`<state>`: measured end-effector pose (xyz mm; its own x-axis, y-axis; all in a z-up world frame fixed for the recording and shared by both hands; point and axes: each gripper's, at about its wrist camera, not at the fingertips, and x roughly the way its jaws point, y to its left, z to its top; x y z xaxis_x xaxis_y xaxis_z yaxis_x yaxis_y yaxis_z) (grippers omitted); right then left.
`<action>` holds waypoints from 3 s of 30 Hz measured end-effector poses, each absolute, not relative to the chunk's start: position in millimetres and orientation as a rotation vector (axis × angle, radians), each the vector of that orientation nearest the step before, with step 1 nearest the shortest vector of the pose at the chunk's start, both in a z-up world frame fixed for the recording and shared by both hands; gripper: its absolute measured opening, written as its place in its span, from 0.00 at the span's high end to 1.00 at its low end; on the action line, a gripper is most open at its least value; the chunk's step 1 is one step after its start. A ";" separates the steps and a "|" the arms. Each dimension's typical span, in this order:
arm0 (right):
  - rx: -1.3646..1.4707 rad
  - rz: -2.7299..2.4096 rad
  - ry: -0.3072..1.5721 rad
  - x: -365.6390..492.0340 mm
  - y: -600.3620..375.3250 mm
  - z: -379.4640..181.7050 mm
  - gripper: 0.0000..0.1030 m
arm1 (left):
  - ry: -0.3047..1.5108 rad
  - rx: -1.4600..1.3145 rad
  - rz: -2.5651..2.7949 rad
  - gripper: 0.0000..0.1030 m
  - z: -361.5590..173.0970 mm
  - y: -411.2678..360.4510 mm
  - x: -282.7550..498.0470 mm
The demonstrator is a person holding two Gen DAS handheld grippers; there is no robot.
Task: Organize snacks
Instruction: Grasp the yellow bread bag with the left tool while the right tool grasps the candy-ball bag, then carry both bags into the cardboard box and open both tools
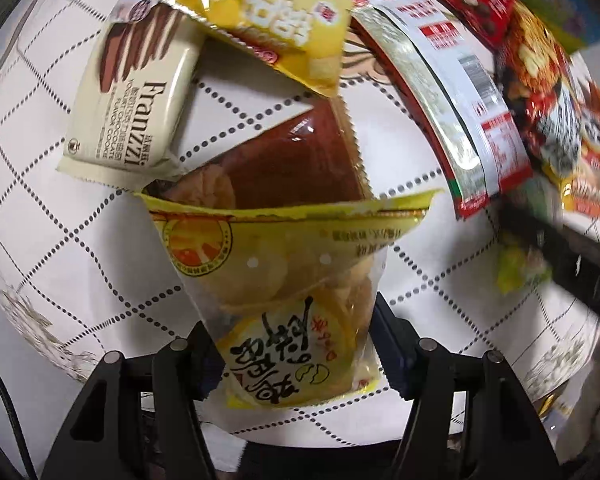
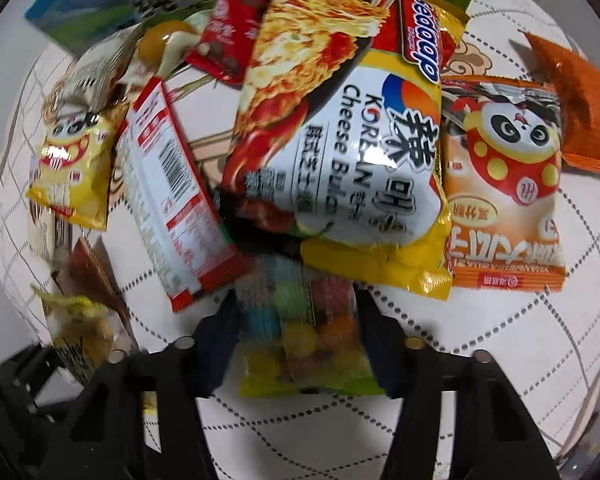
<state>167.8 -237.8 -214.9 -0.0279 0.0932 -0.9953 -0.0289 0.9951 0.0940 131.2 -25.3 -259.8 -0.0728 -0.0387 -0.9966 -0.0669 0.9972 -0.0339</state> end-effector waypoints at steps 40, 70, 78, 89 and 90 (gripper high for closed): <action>0.314 0.167 1.532 147.6 -219.5 -117.8 0.50 | 1.474 -0.078 -0.183 0.54 -126.0 -43.3 191.4; 0.265 0.183 1.400 523.9 -234.0 -135.1 0.50 | 1.574 -0.010 -0.228 0.54 -180.9 -81.0 577.0; 0.260 0.183 1.419 547.6 -227.8 -163.5 0.48 | 1.620 0.023 -0.236 0.50 -198.5 -81.4 600.5; 0.202 0.150 1.420 549.4 -225.5 -153.7 0.17 | 1.563 -0.061 -0.217 0.16 -186.2 -65.0 593.9; 0.198 0.141 1.417 546.4 -224.1 -150.2 0.17 | 1.549 -0.057 -0.210 0.16 -182.9 -64.1 591.2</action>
